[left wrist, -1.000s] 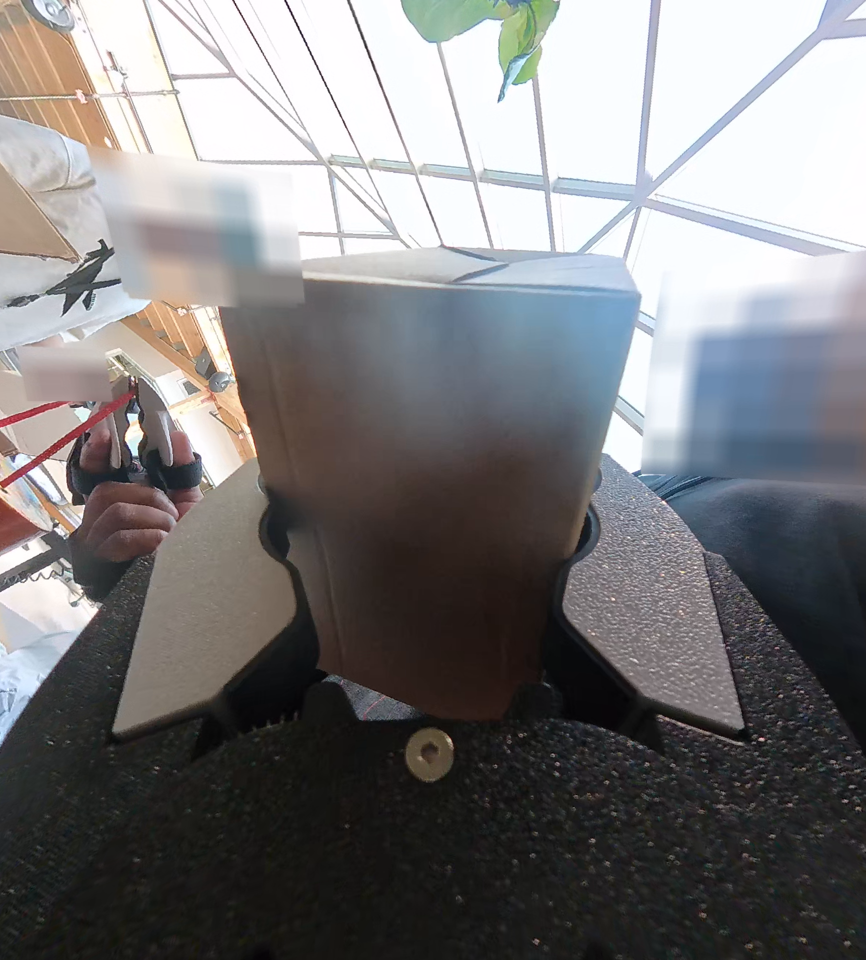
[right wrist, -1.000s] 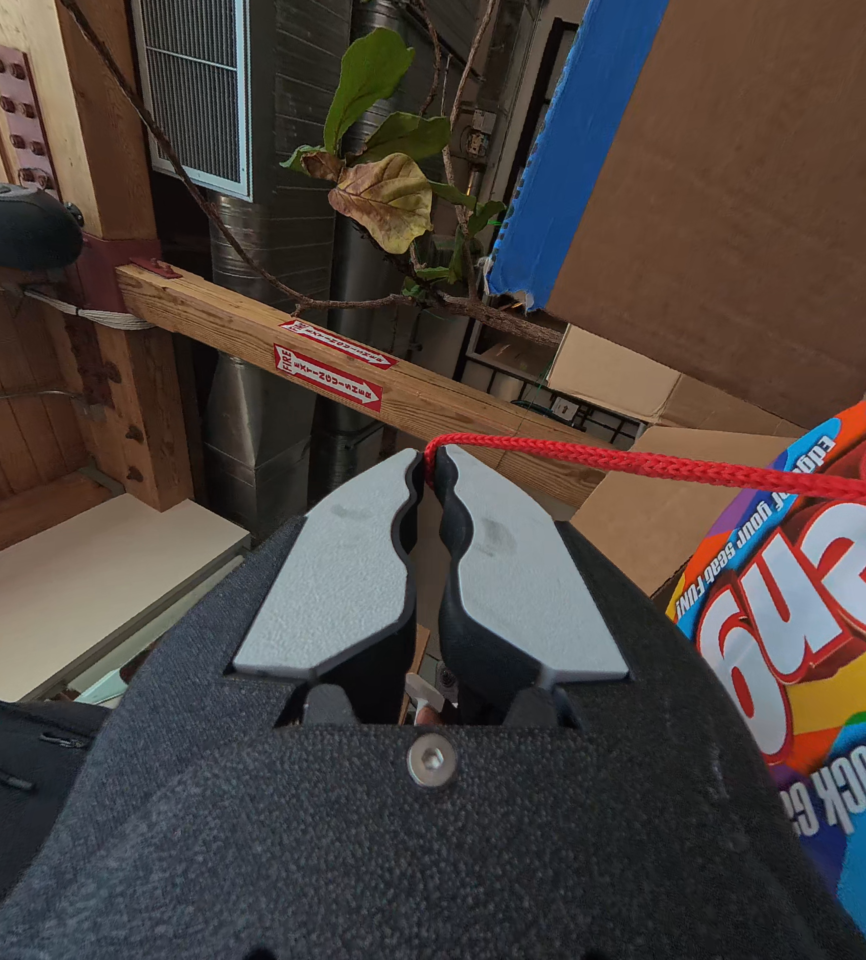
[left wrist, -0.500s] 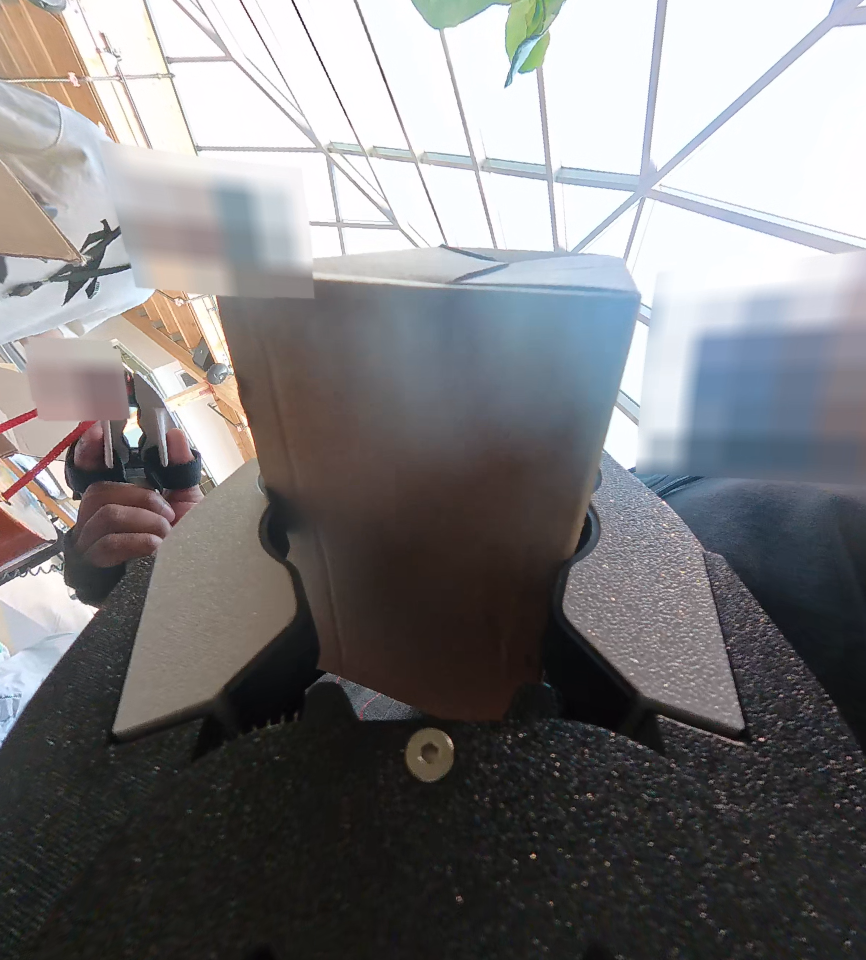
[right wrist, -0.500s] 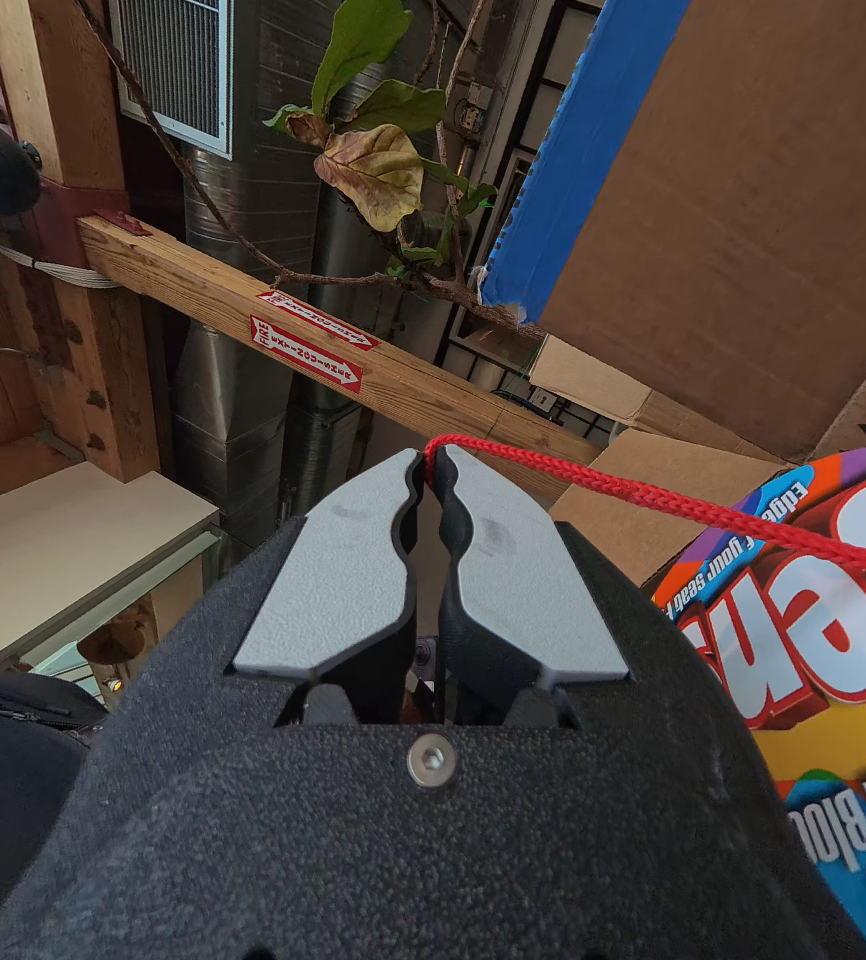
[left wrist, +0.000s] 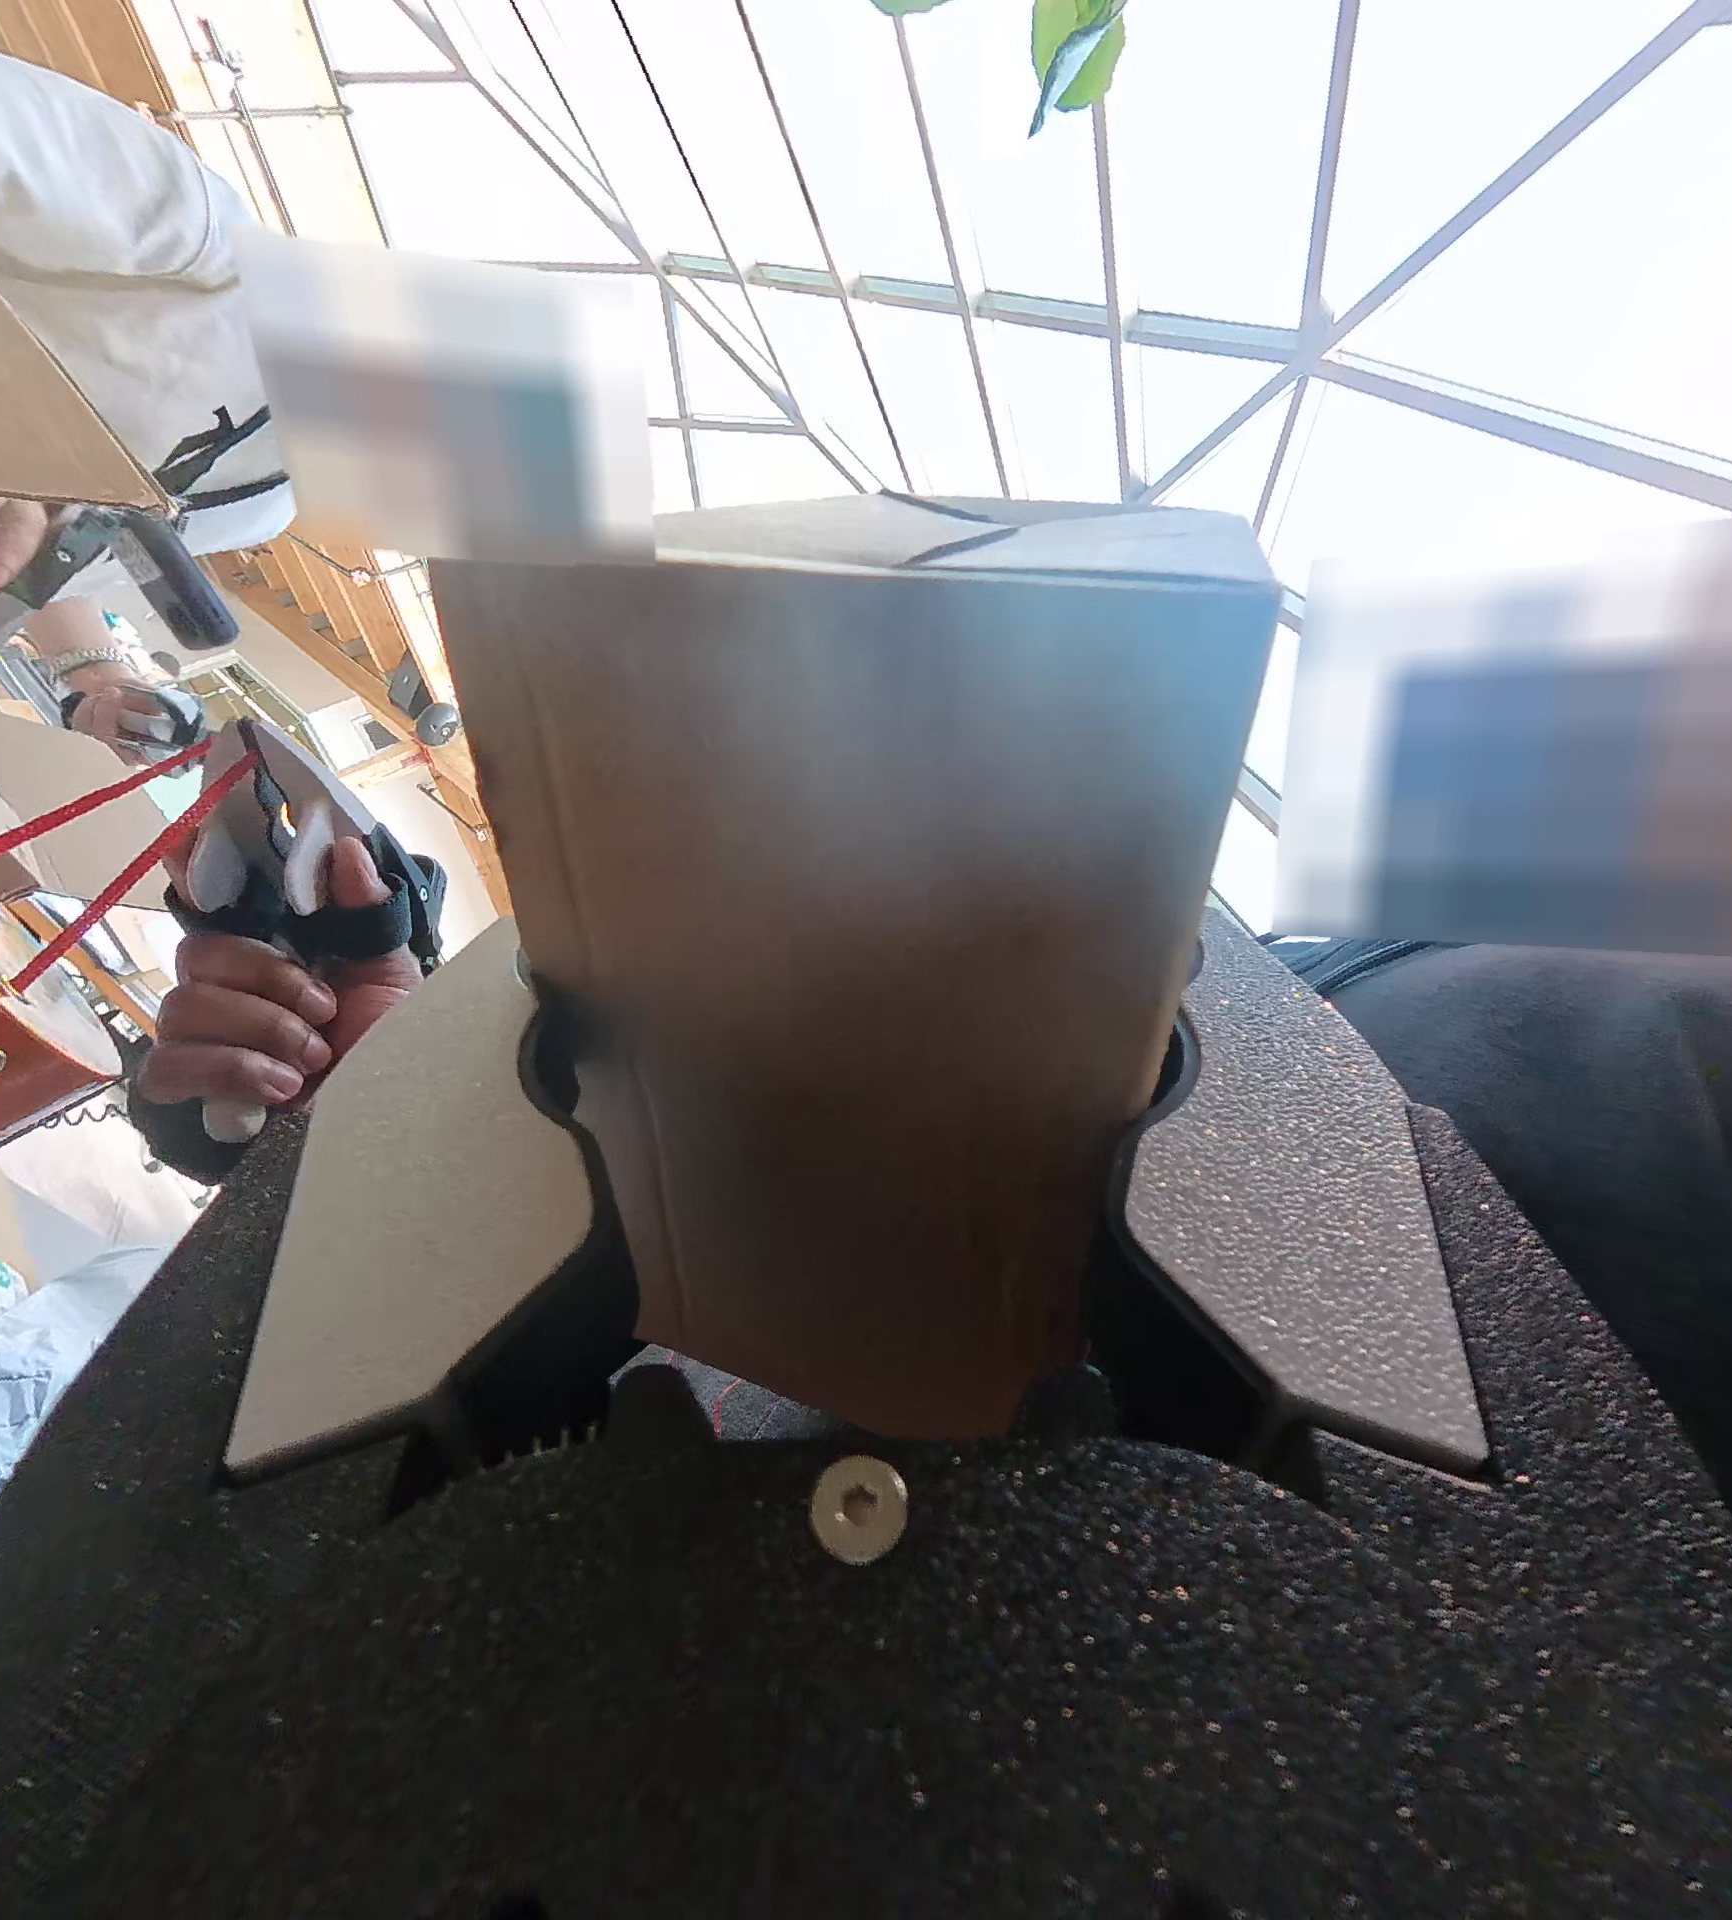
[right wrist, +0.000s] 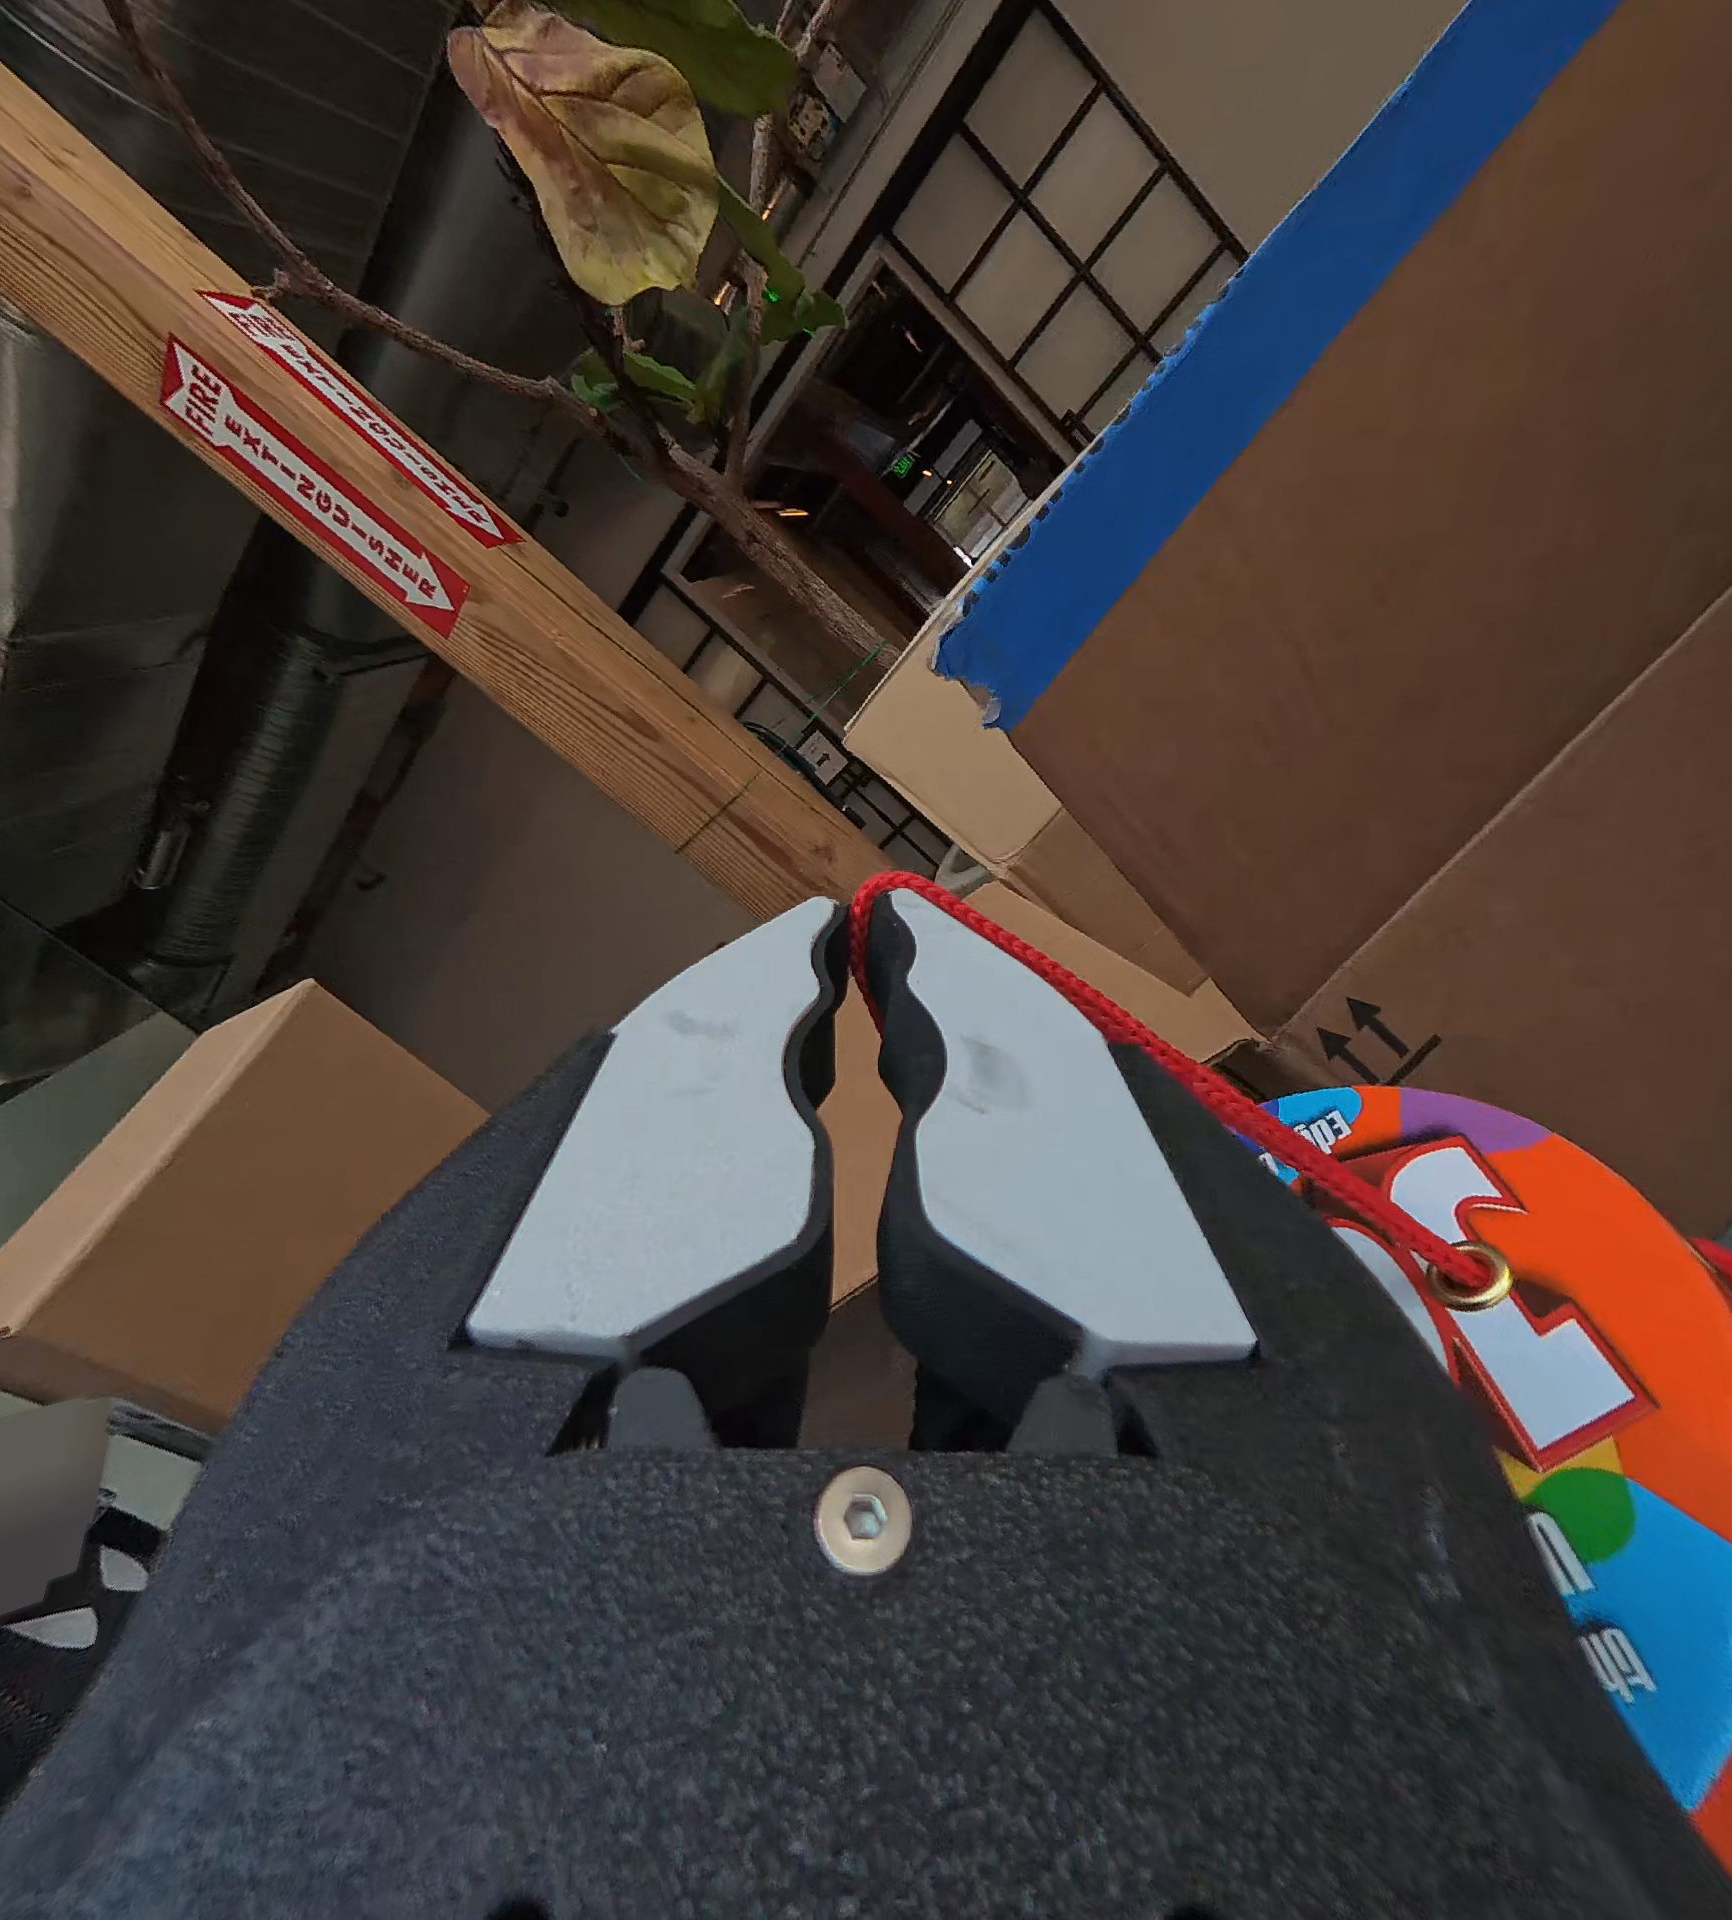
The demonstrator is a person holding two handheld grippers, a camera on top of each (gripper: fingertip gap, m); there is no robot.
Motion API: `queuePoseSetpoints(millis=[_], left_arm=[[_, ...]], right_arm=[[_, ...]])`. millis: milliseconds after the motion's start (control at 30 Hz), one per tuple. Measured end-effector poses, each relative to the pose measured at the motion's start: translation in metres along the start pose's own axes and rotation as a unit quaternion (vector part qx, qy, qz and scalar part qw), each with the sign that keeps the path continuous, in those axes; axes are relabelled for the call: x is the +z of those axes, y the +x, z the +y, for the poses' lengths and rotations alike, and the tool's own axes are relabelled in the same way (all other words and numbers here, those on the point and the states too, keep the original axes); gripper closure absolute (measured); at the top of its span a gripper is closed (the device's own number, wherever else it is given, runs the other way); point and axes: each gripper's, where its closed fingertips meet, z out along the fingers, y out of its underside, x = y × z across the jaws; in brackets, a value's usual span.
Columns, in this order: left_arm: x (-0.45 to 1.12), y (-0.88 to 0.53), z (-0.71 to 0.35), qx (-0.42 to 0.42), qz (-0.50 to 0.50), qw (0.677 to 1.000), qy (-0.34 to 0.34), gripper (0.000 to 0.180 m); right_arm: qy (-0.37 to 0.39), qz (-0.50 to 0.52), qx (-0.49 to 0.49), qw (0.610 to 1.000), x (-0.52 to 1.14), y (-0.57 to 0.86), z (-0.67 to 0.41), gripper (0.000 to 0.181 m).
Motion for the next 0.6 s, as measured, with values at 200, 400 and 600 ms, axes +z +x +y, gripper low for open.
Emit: queuePoseSetpoints(millis=[200,400,600], left_arm=[[0.001,0.0,0.0,-0.002,-0.002,1.0,-0.002,0.07],[0.0,0.001,0.002,-0.003,-0.001,1.0,-0.001,0.07],[-0.001,0.001,0.005,-0.007,-0.003,1.0,0.002,0.07]], right_arm=[[0.013,-0.027,0.025,0.999,-0.003,-0.007,0.0,0.178],[0.004,-0.025,0.016,1.0,-0.007,-0.017,0.0,0.176],[0.023,-0.041,0.04,0.998,-0.015,-0.023,0.0,0.178]])
